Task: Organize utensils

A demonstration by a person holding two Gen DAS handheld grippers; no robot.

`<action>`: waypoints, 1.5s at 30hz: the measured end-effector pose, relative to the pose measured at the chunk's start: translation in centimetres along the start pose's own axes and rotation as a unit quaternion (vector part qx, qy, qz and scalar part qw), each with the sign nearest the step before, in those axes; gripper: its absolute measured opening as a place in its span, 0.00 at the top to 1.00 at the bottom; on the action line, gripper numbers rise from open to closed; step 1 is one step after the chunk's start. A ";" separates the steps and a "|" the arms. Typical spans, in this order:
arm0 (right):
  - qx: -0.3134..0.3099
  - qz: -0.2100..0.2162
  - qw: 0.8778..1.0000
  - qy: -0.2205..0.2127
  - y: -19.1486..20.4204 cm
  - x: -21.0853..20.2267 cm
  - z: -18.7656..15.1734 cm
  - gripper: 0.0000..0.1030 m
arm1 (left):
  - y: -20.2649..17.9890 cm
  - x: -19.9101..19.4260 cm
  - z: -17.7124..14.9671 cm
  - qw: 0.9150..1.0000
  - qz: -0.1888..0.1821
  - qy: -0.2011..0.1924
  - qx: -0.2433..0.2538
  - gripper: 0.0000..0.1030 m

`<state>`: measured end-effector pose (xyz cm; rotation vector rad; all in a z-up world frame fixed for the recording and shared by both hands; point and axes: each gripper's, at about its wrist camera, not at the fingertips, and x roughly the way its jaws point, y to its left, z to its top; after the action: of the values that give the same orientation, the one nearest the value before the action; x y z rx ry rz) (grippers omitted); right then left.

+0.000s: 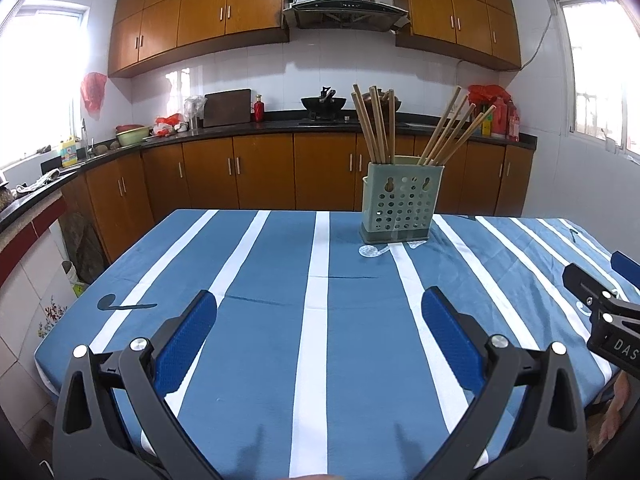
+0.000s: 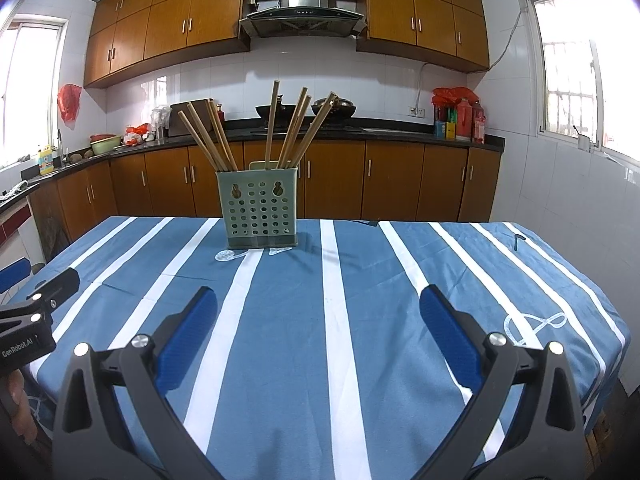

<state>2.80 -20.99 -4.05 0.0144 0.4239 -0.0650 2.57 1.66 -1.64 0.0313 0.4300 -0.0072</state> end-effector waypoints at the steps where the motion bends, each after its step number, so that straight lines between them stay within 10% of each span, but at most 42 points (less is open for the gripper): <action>1: 0.000 0.000 1.000 0.000 0.0 0.0 0.0 0.04 | -0.1 0.0 0.0 1.000 0.000 0.000 0.000 0.02; 45: 0.001 0.000 1.000 0.001 0.0 0.0 0.0 0.04 | -0.2 0.1 -0.1 1.000 -0.004 0.002 0.000 0.02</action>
<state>2.81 -20.97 -4.07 0.0164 0.4254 -0.0655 2.64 1.47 -1.76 0.0288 0.4350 -0.0138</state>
